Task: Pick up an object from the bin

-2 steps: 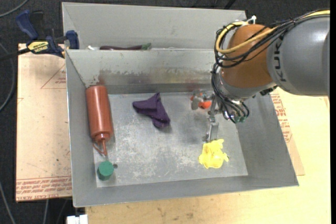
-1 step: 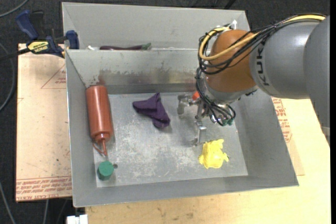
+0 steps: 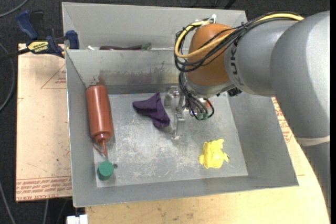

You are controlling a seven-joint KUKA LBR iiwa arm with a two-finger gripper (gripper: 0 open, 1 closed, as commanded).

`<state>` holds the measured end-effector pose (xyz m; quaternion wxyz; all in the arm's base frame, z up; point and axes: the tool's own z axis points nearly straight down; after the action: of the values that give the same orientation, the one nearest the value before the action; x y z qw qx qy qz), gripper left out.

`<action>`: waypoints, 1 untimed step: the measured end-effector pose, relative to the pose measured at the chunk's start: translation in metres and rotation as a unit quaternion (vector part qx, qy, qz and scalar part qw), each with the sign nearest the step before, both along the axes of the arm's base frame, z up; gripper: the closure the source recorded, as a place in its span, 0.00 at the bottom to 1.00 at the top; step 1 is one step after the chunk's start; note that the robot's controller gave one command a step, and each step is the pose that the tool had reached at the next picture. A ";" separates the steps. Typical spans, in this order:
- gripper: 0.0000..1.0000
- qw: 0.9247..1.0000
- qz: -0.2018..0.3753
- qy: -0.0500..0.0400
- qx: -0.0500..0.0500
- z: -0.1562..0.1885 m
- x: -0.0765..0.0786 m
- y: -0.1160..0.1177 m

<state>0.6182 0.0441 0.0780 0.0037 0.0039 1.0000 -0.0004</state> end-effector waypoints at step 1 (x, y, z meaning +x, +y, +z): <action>0.00 0.998 0.059 0.005 0.002 0.027 -0.028 0.022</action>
Offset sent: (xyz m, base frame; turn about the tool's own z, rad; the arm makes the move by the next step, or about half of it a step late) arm -0.0196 0.0822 0.0116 0.2611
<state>0.5905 0.0660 0.1046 -0.0014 -0.0549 0.9985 0.0017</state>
